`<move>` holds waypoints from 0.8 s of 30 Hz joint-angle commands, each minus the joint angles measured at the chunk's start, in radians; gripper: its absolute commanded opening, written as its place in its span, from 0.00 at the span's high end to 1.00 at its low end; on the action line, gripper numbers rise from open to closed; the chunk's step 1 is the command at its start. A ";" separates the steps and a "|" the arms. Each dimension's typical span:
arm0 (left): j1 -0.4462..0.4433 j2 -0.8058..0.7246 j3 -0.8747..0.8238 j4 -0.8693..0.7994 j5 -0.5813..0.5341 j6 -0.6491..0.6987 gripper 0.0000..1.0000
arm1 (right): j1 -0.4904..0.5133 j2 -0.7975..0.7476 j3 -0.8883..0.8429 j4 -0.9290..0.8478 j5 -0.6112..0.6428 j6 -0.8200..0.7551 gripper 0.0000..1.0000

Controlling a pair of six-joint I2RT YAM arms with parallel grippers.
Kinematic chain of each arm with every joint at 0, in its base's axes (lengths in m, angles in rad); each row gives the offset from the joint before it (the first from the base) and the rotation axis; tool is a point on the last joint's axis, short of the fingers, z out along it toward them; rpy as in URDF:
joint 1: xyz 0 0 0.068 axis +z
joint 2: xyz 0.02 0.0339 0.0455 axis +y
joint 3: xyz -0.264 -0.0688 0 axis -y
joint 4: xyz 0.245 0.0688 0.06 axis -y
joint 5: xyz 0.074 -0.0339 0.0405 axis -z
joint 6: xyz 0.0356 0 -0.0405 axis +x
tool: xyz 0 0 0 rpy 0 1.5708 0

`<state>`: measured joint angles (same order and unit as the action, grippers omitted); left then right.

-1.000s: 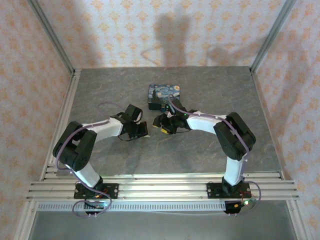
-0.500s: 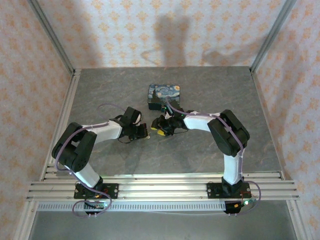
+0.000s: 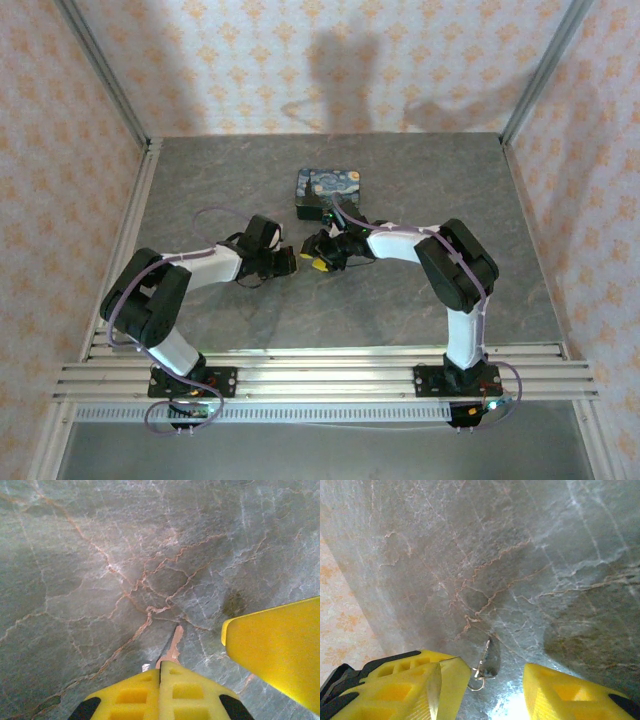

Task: Unlock the padlock with the key

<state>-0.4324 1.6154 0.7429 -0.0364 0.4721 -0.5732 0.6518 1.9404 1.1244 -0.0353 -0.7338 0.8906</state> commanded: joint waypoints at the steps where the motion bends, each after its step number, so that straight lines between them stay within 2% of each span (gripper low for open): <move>1: -0.008 -0.039 -0.017 0.029 0.013 0.030 1.00 | 0.005 0.008 0.025 0.018 -0.010 0.019 0.53; 24: -0.008 -0.077 -0.034 0.045 0.016 0.096 1.00 | 0.005 0.022 0.005 0.094 -0.053 0.156 0.53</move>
<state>-0.4324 1.5570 0.7158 -0.0227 0.4831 -0.4961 0.6518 1.9408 1.1255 0.0406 -0.7715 1.0222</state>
